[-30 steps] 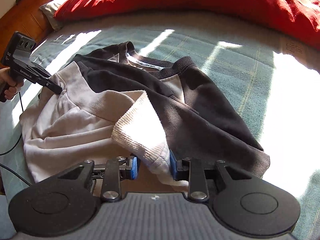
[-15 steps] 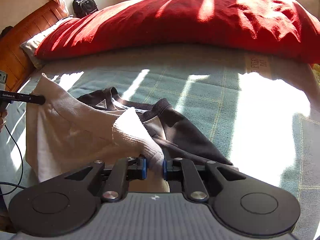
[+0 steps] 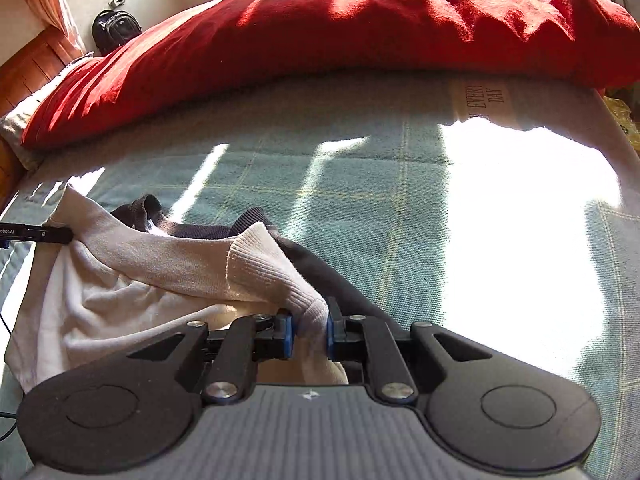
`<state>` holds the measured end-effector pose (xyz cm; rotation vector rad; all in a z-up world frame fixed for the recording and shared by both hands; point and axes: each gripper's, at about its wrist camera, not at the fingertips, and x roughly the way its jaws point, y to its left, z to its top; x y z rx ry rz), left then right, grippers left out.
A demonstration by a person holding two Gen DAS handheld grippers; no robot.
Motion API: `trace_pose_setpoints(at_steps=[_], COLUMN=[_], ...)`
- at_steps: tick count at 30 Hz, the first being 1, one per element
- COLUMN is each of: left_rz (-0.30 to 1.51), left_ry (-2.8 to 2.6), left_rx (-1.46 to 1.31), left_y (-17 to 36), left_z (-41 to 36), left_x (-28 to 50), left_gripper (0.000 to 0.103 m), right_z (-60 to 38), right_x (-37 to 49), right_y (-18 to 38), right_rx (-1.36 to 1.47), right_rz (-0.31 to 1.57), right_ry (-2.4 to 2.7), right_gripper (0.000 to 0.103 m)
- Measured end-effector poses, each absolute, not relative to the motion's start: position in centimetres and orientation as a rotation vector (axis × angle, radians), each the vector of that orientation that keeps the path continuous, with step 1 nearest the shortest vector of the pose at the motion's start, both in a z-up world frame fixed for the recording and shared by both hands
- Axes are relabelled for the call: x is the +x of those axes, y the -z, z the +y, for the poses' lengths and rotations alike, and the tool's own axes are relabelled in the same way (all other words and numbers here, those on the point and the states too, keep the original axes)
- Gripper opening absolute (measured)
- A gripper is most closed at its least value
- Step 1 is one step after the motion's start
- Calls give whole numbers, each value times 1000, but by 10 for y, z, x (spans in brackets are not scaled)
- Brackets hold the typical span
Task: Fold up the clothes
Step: 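Lay the cuff down and open both grippers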
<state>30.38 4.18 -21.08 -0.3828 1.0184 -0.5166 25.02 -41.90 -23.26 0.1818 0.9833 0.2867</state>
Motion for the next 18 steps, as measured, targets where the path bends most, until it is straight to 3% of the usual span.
trace_pose_setpoints(at_steps=[5,7,15,18], left_rz=[1035,1042,1078,1118], left_ry=[481,467,434,417], left_rx=[-415,-428,-463,-418], left_y=[219,222,202,199], left_z=[48,51,72,73], left_x=[304,304,261,232], left_gripper=[14,14,36,39], right_z=[-422,-428,-449,-451], right_x=[255,246,195,164], right_y=[255,246,204,200], right_rx=[228,250,312,356], right_rz=[1036,1023,1014,1049], right_ry=[-236,-235,-227,-222], right_gripper=[23,26,44,49])
